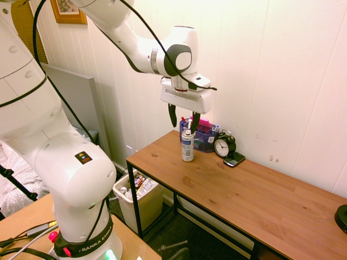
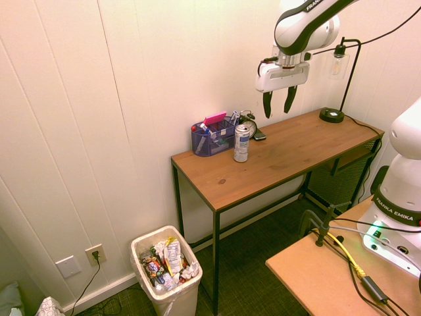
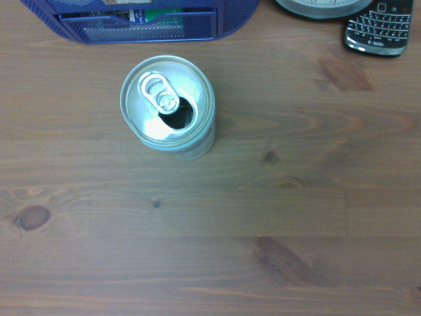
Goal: Throw the can in the trash bin
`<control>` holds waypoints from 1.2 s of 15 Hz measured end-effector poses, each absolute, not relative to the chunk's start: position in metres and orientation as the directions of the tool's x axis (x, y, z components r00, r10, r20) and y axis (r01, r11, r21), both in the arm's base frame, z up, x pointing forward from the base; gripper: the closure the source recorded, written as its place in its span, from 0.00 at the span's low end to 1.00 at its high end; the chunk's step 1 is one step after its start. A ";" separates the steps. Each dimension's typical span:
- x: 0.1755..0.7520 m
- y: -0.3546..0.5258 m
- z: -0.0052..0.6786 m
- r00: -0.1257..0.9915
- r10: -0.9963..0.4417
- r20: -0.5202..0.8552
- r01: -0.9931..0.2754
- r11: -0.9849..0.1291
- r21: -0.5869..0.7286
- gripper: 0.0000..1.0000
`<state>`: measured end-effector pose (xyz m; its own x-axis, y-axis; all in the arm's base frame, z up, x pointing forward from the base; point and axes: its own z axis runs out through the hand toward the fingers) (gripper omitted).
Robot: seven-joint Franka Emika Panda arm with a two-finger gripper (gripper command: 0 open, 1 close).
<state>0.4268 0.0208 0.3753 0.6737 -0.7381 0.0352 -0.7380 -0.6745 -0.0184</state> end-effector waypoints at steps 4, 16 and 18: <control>0.430 0.037 0.374 0.692 -0.720 0.054 -0.720 -0.694 -0.034 0.00; 0.523 0.110 0.288 0.661 -0.750 -0.007 -0.746 -0.659 0.099 0.00; 0.532 0.104 0.281 0.645 -0.764 0.009 -0.760 -0.640 0.116 0.00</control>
